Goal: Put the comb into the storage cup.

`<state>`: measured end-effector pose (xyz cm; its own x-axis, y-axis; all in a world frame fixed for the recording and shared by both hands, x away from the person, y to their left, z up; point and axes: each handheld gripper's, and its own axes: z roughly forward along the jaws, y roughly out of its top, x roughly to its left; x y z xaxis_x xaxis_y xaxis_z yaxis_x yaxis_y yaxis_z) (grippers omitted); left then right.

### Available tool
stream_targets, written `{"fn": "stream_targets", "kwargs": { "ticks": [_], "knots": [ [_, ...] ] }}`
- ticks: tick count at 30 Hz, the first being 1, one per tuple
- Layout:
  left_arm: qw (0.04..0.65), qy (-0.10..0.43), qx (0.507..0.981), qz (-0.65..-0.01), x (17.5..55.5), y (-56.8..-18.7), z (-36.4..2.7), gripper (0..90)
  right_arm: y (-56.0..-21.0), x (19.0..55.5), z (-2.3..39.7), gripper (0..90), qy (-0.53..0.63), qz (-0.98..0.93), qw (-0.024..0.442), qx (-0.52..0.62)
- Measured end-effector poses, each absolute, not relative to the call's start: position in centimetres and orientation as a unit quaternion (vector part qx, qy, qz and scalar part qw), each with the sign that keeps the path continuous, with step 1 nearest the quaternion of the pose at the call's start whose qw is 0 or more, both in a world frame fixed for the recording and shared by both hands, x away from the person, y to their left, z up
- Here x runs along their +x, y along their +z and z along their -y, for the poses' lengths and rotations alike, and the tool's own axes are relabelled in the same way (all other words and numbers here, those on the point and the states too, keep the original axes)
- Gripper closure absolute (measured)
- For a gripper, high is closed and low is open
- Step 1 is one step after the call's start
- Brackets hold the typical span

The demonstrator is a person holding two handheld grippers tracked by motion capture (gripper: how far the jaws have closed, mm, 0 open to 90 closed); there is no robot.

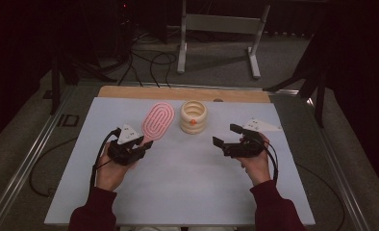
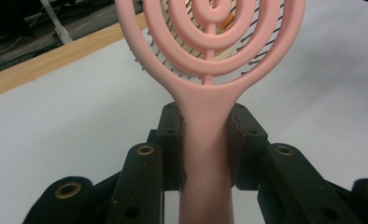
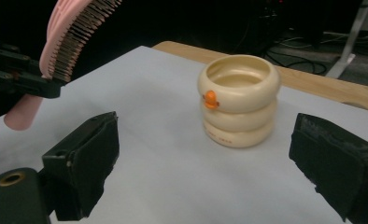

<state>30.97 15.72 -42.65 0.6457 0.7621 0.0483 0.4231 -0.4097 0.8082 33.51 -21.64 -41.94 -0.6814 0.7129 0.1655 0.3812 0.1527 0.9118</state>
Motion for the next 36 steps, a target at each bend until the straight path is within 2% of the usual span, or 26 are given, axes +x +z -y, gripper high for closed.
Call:
{"fn": "stream_targets", "kwargs": {
  "ticks": [36],
  "knots": [
    [0.406,0.220,0.824,-0.330,30.2,-43.0,-13.0,70.4,-41.3,34.8,16.9,8.5,0.566,-0.744,0.092,0.343]
  ]
}}
